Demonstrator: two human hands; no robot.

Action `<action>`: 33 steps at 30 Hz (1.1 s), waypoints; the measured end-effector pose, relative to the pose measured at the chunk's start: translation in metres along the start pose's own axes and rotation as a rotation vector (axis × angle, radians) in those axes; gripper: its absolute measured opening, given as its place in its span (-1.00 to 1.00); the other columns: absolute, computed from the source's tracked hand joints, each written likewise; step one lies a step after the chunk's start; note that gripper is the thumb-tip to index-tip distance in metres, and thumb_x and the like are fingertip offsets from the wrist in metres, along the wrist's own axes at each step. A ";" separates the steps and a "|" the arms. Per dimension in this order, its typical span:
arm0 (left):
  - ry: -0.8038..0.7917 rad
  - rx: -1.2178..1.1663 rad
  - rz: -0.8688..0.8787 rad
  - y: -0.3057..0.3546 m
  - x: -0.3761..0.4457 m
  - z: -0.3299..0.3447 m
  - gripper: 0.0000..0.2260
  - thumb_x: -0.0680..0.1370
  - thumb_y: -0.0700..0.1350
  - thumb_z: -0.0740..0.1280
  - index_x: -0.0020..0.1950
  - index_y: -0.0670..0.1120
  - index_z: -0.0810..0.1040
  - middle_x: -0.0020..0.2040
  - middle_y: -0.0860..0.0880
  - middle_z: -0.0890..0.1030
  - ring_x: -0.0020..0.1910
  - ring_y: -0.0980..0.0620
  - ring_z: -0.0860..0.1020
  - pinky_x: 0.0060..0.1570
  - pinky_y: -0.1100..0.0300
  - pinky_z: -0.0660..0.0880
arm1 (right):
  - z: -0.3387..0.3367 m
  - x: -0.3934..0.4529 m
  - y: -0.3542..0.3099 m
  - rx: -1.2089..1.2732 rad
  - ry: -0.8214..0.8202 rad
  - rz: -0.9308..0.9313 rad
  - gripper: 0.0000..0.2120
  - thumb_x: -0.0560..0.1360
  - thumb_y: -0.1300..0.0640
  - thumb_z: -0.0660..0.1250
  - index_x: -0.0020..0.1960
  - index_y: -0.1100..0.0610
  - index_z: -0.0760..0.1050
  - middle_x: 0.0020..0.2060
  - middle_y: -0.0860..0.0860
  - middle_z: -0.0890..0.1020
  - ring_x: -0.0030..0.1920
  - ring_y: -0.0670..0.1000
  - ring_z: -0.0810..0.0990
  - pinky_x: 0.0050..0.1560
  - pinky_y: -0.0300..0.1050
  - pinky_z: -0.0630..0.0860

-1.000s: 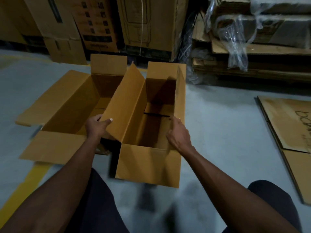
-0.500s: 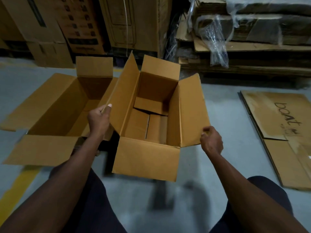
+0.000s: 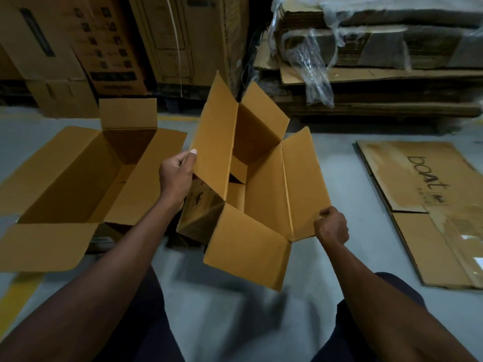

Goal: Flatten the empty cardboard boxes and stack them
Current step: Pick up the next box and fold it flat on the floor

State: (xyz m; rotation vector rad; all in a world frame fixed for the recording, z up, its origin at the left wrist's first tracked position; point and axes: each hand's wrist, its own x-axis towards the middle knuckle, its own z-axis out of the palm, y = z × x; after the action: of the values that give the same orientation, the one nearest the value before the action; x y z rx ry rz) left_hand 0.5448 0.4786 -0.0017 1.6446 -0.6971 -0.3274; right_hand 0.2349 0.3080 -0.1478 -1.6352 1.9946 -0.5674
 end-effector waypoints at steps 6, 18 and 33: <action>-0.156 -0.003 -0.119 0.002 -0.015 0.045 -0.75 0.63 0.07 0.22 -0.07 0.03 0.66 -0.15 -0.01 0.65 -0.15 -0.02 0.59 -0.16 0.11 0.48 | 0.005 0.016 0.039 -0.026 -0.160 0.046 -0.75 0.42 0.25 0.34 0.03 -0.03 0.56 0.08 0.12 0.54 -0.12 0.16 0.54 -0.01 0.01 0.56; -0.618 -0.054 -0.247 -0.009 -0.065 0.142 -0.88 0.65 -0.05 0.25 0.09 0.14 0.56 0.10 0.01 0.66 0.13 -0.07 0.64 0.07 -0.05 0.64 | 0.011 0.025 0.054 0.097 -0.307 0.181 -0.64 0.56 0.01 0.29 0.25 0.22 0.54 0.29 0.21 0.53 0.29 0.25 0.47 0.22 -0.01 0.42; -0.927 0.003 -0.170 -0.041 -0.072 0.170 -0.55 0.58 0.31 0.22 0.22 0.00 0.58 -0.02 -0.10 0.70 -0.17 0.00 0.65 -0.13 0.11 0.58 | -0.033 -0.029 0.019 0.448 -0.445 -0.333 -0.17 0.42 -0.18 0.47 0.54 -0.06 0.12 0.35 -0.11 0.39 0.29 -0.04 0.42 0.30 0.02 0.47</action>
State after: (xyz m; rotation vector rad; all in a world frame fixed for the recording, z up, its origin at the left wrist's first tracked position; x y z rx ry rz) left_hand 0.4019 0.3903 -0.0882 1.5130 -1.2299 -1.2525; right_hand 0.2048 0.3401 -0.1299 -1.6342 1.1864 -0.6449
